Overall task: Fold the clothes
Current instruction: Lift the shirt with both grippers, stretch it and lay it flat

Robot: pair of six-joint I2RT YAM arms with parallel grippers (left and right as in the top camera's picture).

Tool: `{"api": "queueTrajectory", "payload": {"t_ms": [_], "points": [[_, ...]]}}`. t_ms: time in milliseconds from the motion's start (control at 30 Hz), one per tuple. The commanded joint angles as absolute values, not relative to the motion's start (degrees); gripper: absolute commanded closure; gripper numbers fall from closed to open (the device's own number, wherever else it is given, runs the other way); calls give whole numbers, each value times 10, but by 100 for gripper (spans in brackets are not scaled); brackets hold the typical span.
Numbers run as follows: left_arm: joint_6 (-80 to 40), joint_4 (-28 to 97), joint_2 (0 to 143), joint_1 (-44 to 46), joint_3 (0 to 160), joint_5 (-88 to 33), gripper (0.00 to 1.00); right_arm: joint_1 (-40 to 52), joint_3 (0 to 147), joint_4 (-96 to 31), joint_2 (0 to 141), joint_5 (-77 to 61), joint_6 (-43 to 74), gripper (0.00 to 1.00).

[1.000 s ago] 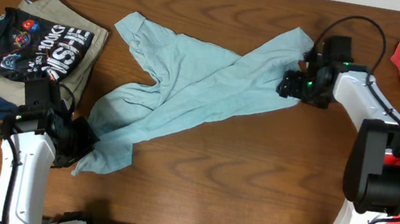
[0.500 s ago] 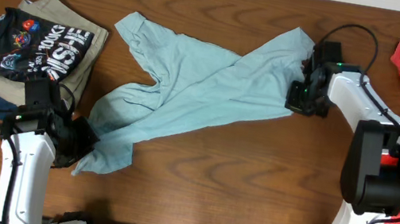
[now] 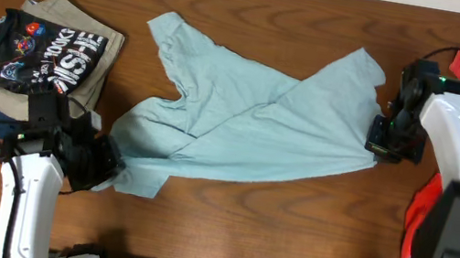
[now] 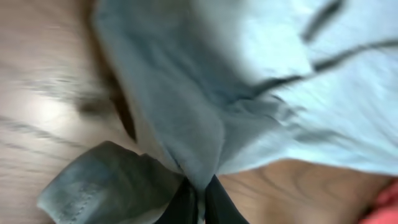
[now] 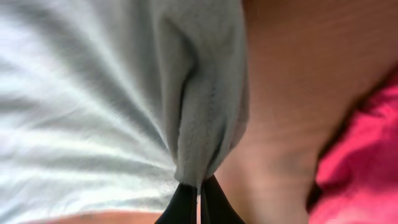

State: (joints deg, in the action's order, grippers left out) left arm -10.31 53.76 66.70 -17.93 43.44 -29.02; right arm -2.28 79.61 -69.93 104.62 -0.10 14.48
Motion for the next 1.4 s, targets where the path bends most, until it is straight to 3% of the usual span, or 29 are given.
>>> {"api": "queueTrajectory", "payload": {"t_ms": [0, 267, 667, 967, 1367], "points": [[-55, 546, 626, -182, 467, -341, 94, -25, 795, -710, 995, 11, 127, 99], [-51, 565, 528, -172, 569, -341, 94, -52, 801, -718, 831, -45, 87, 99], [-50, 646, 535, -122, 848, -334, 94, -80, 931, -733, 657, -58, 55, 99], [-50, 651, 538, -122, 1025, -289, 94, -103, 1069, -742, 647, -8, 59, 99], [-50, 660, 650, -121, 1036, -315, 94, -101, 1080, -749, 753, -14, 55, 99]]}}
